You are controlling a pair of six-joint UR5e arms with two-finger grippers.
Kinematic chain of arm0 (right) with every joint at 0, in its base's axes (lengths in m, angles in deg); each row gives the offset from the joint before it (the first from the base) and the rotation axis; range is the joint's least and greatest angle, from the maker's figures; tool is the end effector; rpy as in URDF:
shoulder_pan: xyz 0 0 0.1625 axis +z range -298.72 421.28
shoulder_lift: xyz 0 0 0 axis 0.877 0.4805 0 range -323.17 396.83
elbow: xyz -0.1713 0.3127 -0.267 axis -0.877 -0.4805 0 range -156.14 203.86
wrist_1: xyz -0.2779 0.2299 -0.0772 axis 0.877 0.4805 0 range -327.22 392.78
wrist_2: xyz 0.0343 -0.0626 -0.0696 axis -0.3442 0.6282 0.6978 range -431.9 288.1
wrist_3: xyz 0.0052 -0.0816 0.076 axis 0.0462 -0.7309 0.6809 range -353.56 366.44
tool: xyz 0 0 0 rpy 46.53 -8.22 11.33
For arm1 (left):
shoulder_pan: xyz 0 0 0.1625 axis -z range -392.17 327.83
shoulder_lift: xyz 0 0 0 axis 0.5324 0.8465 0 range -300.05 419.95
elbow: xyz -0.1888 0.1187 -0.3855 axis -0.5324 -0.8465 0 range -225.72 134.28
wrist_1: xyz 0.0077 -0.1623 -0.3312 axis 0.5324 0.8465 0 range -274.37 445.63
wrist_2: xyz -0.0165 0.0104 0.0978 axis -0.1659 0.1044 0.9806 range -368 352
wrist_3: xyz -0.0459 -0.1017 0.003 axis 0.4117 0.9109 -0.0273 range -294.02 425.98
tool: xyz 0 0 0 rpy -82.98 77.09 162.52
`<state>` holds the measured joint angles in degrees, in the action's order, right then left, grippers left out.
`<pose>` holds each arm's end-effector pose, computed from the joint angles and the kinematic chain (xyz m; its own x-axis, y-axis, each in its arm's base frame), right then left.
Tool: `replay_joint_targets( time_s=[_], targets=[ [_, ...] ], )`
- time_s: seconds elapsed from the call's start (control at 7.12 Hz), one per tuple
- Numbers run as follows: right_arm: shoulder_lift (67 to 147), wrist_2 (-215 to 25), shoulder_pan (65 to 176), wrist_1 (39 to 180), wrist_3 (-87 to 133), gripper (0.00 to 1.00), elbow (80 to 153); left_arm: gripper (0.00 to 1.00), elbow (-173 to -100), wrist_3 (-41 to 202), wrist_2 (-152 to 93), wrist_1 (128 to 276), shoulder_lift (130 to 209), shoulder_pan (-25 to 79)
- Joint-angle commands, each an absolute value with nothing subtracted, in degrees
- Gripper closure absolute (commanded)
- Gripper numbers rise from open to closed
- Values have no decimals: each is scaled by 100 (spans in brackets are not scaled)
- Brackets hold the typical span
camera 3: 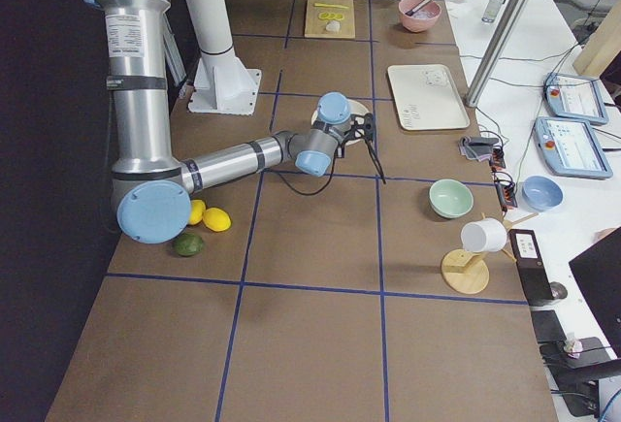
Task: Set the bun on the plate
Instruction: 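Slide the white plate with the right gripper toward the table center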
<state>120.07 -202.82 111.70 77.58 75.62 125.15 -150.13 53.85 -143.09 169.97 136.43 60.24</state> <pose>-0.2720 -0.4234 0.4472 0.3426 -0.0071 0.9395 -0.0940 0.9947 0.0418 -0.0682 -0.3300 0.6770 0.6960 0.1228 -0.7075 -0.1069 0.9920 0.0670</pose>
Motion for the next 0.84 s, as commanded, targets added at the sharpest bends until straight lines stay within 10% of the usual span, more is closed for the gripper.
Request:
replay_joint_targets(
  time_s=[0.0,0.7],
  targets=[
    [10537,-19196,9941,9255,8420,100,12459,0,-15013,5385,-14318,17001,13642,6020],
    [9484,-17974,8950,10001,9117,96,11667,0,-15013,5385,-14344,17010,13651,6020]
  ],
)
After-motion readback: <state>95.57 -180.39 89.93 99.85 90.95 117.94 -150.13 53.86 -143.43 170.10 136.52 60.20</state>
